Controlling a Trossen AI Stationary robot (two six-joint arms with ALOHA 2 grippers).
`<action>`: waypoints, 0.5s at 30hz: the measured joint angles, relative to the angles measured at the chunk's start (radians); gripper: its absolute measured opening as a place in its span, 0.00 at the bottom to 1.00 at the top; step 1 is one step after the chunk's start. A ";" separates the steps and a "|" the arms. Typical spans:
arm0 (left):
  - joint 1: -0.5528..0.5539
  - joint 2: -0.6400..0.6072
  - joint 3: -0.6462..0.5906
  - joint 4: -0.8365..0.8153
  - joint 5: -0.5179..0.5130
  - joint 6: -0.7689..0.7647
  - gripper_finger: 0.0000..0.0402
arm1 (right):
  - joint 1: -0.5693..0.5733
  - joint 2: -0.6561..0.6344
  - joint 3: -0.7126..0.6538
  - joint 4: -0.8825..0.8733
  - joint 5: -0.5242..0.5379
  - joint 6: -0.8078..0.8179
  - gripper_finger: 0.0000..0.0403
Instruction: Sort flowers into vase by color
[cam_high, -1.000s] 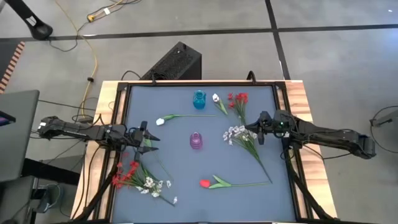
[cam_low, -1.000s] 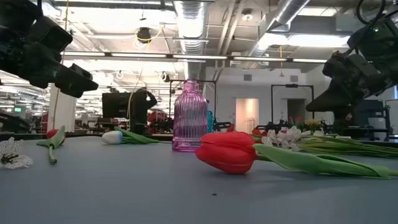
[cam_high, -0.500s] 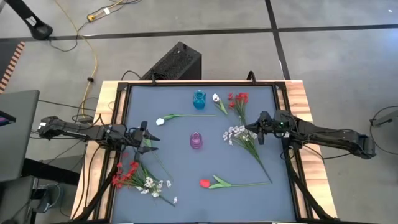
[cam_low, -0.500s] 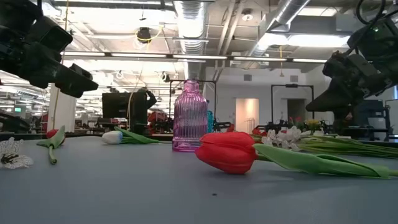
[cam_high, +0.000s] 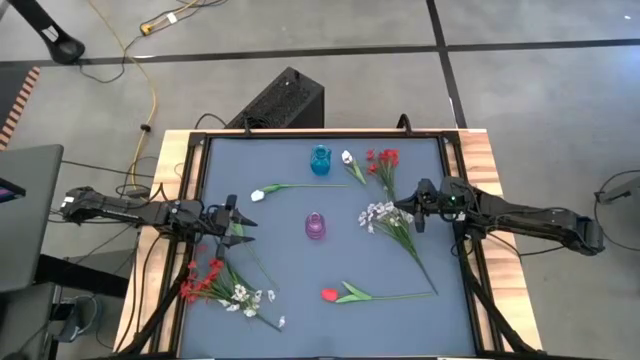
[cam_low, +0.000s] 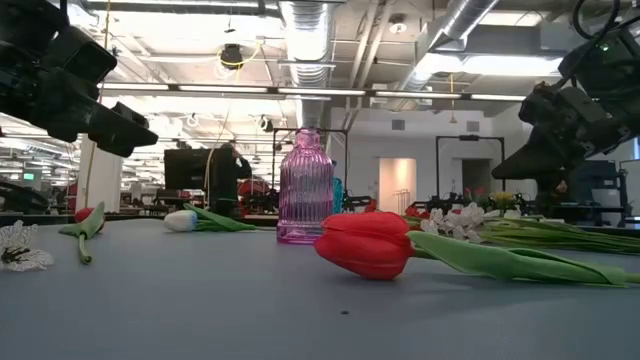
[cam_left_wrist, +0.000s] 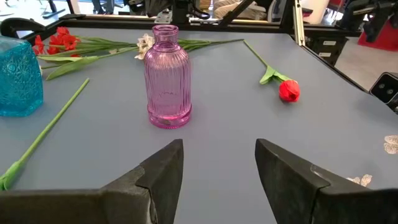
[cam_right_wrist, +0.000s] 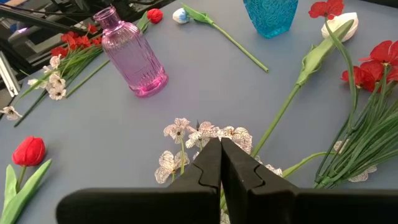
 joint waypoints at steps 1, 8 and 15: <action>0.000 0.000 0.000 0.000 0.000 0.000 0.47 | 0.000 0.000 0.000 0.000 0.000 0.000 0.08; 0.000 0.000 0.000 0.000 0.000 0.000 0.47 | 0.000 0.000 0.000 0.000 0.000 0.000 0.08; 0.000 0.000 0.000 0.000 -0.004 0.020 0.47 | 0.000 0.000 0.000 0.000 0.000 0.000 0.08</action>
